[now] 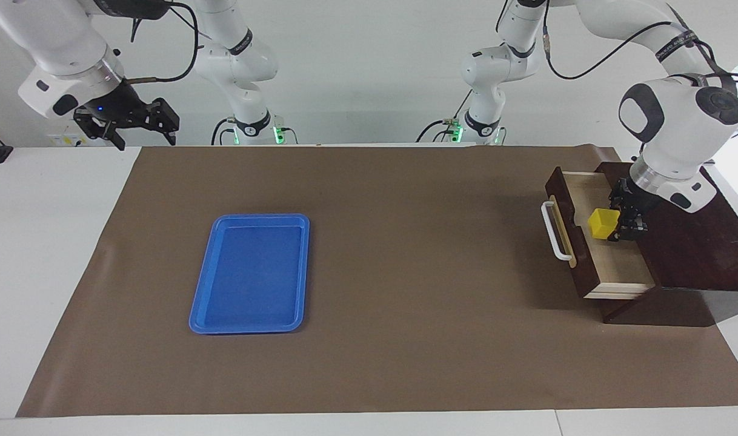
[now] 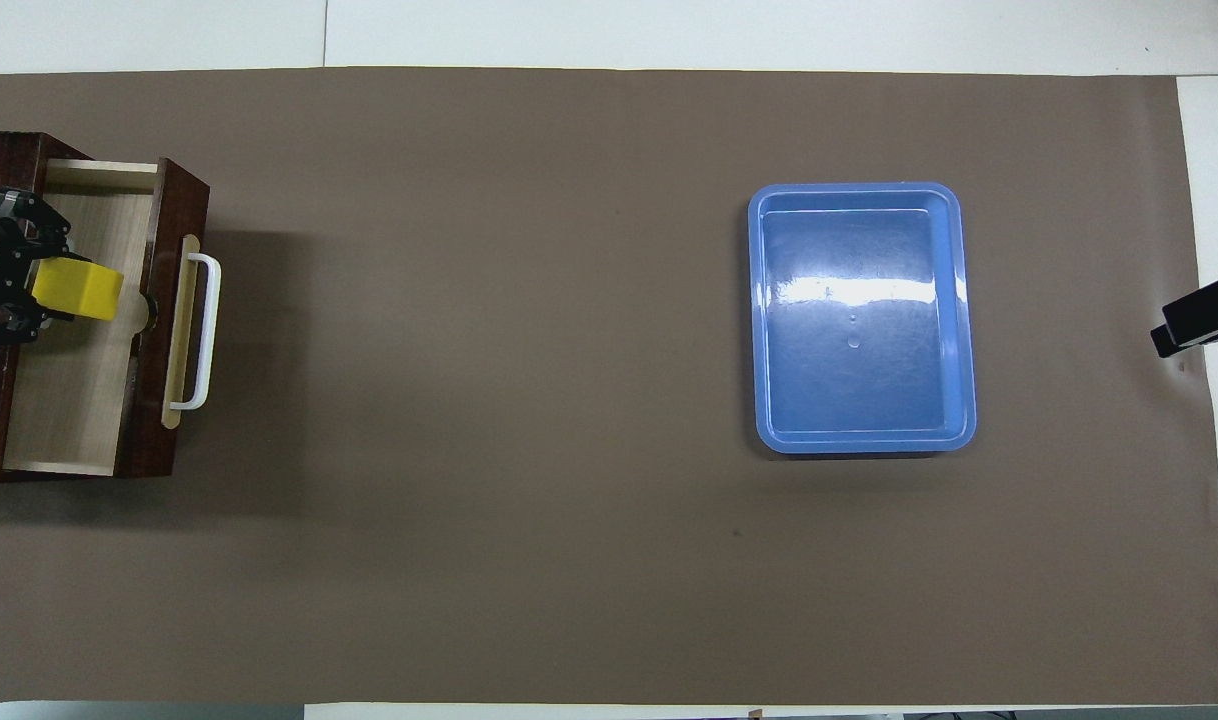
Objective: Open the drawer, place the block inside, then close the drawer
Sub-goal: 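Lower the block into the open drawer and open the left gripper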
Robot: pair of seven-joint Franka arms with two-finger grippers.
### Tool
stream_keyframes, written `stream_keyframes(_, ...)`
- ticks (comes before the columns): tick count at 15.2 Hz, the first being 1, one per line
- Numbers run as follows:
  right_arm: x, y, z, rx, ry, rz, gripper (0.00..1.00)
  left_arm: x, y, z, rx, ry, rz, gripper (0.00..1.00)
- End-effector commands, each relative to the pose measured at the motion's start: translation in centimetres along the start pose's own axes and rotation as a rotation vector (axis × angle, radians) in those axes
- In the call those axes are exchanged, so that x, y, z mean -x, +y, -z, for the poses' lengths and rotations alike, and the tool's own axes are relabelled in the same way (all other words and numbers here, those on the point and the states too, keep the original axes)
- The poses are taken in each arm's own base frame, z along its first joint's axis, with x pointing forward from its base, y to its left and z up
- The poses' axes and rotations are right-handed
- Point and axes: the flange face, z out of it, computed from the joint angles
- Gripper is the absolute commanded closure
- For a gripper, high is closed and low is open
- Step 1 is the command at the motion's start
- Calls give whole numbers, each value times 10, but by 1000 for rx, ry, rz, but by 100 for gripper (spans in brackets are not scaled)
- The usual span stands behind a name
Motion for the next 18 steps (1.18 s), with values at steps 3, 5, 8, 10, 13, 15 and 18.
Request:
stream_keyframes(3, 9, 4, -39, 52, 74, -15, 0, 11, -20, -12, 32, 21, 87, 100)
stream_keyframes(5, 8, 11, -45, 56, 107, -29, 0, 13, -19, -13, 28, 20, 89, 100)
stream_keyframes(8, 6, 21, -49, 51, 143, -46, 0, 17, -16, -19, 19, 15, 68, 100)
stream_keyframes(10, 6, 26, -44, 49, 152, -53, 0, 15, -17, -22, 11, 13, 65, 100)
stream_keyframes(13, 5, 28, -35, 43, 148, -61, 0, 13, -18, -25, 3, 10, 62, 100)
stream_keyframes(15, 7, 28, -36, 38, 129, -61, 0, 13, -17, -32, -12, 4, 54, 100)
stream_keyframes(18, 8, 18, -38, 21, 102, -47, 0, 12, -17, -35, -10, 4, 53, 100)
